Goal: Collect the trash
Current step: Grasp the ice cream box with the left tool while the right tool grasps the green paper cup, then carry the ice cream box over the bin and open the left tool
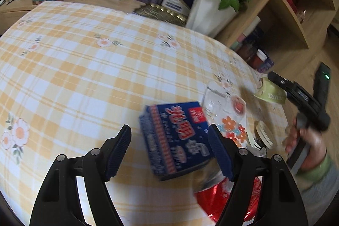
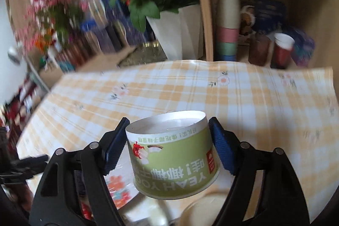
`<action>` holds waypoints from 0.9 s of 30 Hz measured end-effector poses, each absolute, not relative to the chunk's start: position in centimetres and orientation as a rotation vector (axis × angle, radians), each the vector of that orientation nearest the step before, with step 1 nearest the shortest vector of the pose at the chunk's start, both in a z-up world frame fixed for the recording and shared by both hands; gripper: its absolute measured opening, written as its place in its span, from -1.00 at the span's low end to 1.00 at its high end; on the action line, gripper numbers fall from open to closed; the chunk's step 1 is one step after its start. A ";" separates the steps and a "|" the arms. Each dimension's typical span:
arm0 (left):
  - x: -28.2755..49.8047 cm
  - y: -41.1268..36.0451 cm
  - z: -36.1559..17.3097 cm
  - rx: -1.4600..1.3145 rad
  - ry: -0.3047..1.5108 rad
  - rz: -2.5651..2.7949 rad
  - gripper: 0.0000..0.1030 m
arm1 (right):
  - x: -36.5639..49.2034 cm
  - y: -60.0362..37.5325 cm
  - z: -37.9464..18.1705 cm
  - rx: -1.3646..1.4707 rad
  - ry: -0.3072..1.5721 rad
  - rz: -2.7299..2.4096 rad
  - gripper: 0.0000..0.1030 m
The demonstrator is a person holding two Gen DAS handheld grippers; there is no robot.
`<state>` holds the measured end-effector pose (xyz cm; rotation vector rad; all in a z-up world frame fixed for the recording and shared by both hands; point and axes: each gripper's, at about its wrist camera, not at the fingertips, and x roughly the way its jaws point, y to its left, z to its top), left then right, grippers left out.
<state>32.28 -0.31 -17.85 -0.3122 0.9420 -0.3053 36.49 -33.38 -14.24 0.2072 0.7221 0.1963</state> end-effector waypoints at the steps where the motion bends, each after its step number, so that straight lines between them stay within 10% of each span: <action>1: 32.4 -0.8 -17.9 -0.307 0.948 -0.304 0.57 | 35.7 -33.5 -14.4 0.231 0.714 0.191 0.47; 18: 35.6 -6.8 -21.1 -0.068 1.095 -0.062 0.82 | 23.6 -35.7 -13.7 0.252 0.609 0.119 0.47; 27: 34.1 -5.9 -19.2 -0.093 1.067 -0.082 0.50 | 20.6 -36.4 -14.3 0.275 0.634 0.108 0.47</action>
